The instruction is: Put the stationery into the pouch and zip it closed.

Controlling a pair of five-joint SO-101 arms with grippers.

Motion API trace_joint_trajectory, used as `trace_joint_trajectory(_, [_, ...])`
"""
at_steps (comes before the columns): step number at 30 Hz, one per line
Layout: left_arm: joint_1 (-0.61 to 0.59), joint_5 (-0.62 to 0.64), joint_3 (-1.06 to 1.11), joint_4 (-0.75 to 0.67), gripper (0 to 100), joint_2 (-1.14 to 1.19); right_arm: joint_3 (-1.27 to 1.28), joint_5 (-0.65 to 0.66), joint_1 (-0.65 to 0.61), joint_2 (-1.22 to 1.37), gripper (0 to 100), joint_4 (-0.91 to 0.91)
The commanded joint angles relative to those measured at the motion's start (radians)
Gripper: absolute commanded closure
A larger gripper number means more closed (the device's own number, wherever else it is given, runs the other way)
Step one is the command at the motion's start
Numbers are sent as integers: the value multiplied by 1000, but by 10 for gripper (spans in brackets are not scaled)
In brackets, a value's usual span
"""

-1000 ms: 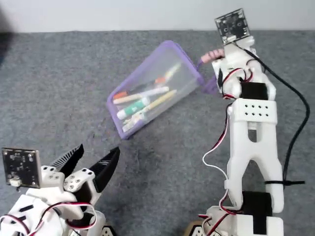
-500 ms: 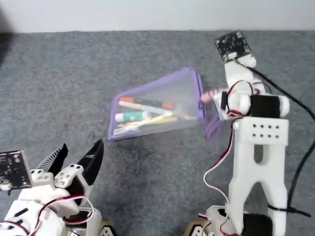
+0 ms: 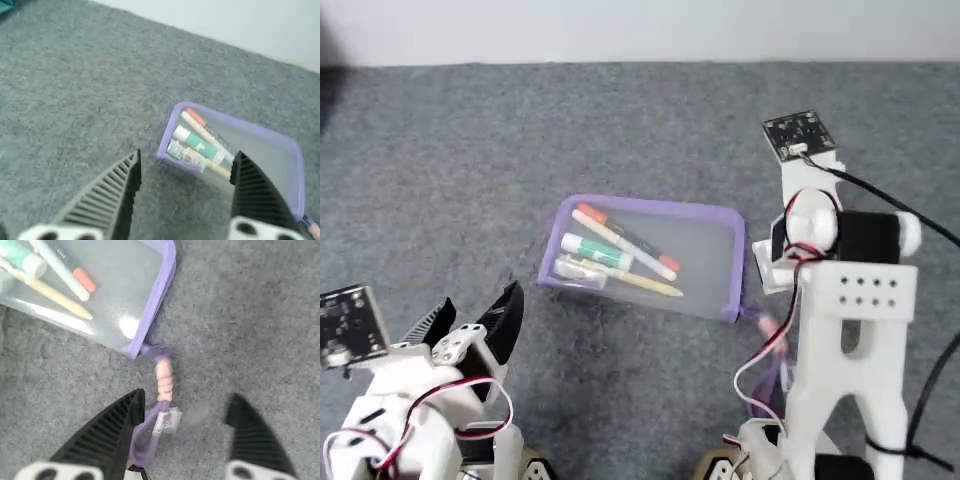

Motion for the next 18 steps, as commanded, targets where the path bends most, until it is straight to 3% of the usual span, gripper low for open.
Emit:
trace_joint_trajectory(1, [-5,15,10,-5,716,-5,-9,-11,-2,-87,674,39])
trace_joint_trajectory(7, [-5,15,41,-12,716,-5,175,-12,-87,-124,672,10])
trace_joint_trajectory(18, [-6,14,134,-78,716,-5,526,-11,-191,-128,673,-320])
